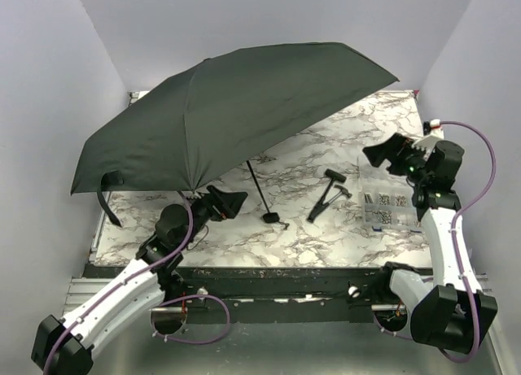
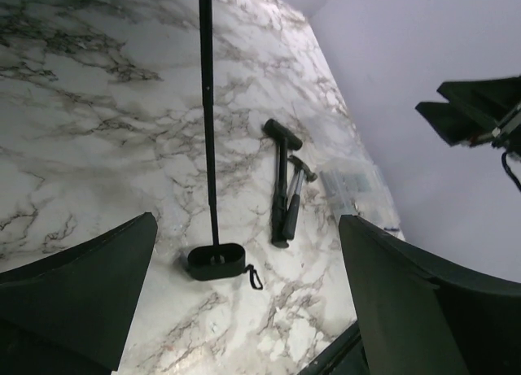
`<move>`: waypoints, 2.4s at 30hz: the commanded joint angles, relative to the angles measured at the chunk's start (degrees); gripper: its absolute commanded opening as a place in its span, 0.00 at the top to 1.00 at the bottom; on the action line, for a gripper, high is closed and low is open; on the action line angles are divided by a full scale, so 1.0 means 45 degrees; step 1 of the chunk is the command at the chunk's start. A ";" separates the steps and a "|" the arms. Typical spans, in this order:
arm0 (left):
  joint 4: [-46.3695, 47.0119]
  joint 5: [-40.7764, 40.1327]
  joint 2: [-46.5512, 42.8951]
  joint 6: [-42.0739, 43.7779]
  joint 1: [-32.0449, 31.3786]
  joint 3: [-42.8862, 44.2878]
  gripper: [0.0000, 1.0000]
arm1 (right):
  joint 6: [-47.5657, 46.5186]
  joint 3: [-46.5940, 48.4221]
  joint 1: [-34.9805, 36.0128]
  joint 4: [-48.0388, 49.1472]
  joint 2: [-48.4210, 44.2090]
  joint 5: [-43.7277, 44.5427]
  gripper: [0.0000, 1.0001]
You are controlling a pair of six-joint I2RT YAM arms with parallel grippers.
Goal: Put away the umbrella
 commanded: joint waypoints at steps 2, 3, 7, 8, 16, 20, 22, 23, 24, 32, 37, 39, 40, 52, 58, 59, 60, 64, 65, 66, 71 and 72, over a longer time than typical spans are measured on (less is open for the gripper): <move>0.3152 -0.0352 0.0216 -0.0965 0.0606 -0.0761 0.01 | -0.1646 -0.0699 -0.0104 0.1138 -0.0449 -0.4647 0.00; 0.3366 -0.0255 0.0431 -0.1074 0.0790 -0.0719 0.01 | -0.2170 -0.1030 -0.0073 0.1615 -0.0520 -0.5908 0.00; 0.4076 0.0759 0.2007 -0.1588 0.1777 -0.0235 0.01 | -0.3647 -0.1409 -0.0073 0.1440 -0.0718 -0.8688 0.00; 0.4671 0.1239 0.2499 -0.1789 0.2094 -0.0197 0.01 | -0.4150 -0.1302 -0.0074 0.1117 -0.0735 -0.8875 0.00; 1.0252 0.4215 0.7783 -0.3222 0.3561 0.1200 0.11 | -0.5515 -0.1388 0.0020 0.0132 -0.0666 -1.0146 0.00; 1.0270 0.4558 0.9287 -0.3019 0.3588 0.2657 0.19 | -0.5601 -0.1332 0.0164 0.0013 -0.0533 -0.9906 0.00; 1.0029 0.4623 0.9895 -0.2926 0.3583 0.3275 0.27 | -0.5738 -0.1284 0.0228 -0.0141 -0.0535 -0.9816 0.00; 0.9741 0.4539 1.0178 -0.2881 0.3583 0.3633 0.30 | -0.5753 -0.1252 0.0269 -0.0175 -0.0499 -0.9823 0.00; 0.9207 0.4426 1.0414 -0.2871 0.3580 0.3991 0.35 | -0.5749 -0.1231 0.0289 -0.0213 -0.0484 -0.9859 0.00; 0.8450 0.3768 1.2283 -0.2716 0.3602 0.5739 0.57 | -0.6184 -0.1083 0.0537 -0.0693 -0.0330 -0.9989 0.00; 0.6720 0.3096 1.2563 -0.1856 0.3602 0.6706 0.57 | -0.6491 -0.0963 0.0745 -0.1042 -0.0270 -0.9891 0.00; 0.6283 0.2767 1.2408 -0.1529 0.3602 0.6648 0.56 | -0.6547 -0.0943 0.0820 -0.1110 -0.0255 -0.9872 0.00; 0.6265 0.2740 1.2215 -0.1381 0.3612 0.6547 0.56 | -0.6583 -0.0926 0.0845 -0.1167 -0.0223 -0.9859 0.00; 0.4095 0.0470 0.9072 -0.0053 0.3577 0.4975 0.37 | -0.6783 -0.0802 0.1100 -0.1438 -0.0105 -0.9755 0.00; 0.2892 0.0176 0.9484 0.0698 0.3622 0.5621 0.38 | -0.6862 -0.0788 0.1123 -0.1528 -0.0134 -0.9723 0.00; 0.2692 -0.0005 0.9549 0.0900 0.3622 0.5749 0.39 | -0.6877 -0.0788 0.1124 -0.1541 -0.0141 -0.9718 0.00; 0.2380 -0.0221 0.9586 0.1096 0.3622 0.5922 0.40 | -0.6901 -0.0788 0.1134 -0.1561 -0.0142 -0.9715 0.00; 0.2014 -0.0372 0.9099 0.1609 0.3622 0.5964 0.42 | -0.6979 -0.0777 0.1149 -0.1619 -0.0142 -0.9660 0.00; 0.2089 -0.0112 0.8891 0.1731 0.3622 0.5876 0.42 | -0.6980 -0.0766 0.1153 -0.1629 -0.0143 -0.9657 0.00; 0.2191 0.0184 0.8628 0.1946 0.3622 0.5814 0.42 | -0.6980 -0.0758 0.1155 -0.1629 -0.0132 -0.9686 0.00; 0.1755 0.0305 0.7306 0.2664 0.3622 0.5424 0.36 | -0.7055 -0.0757 0.1212 -0.1685 -0.0082 -0.9620 0.00; 0.1591 0.0080 0.7080 0.2802 0.3651 0.5312 0.34 | -0.7043 -0.0768 0.1215 -0.1688 -0.0077 -0.9630 0.00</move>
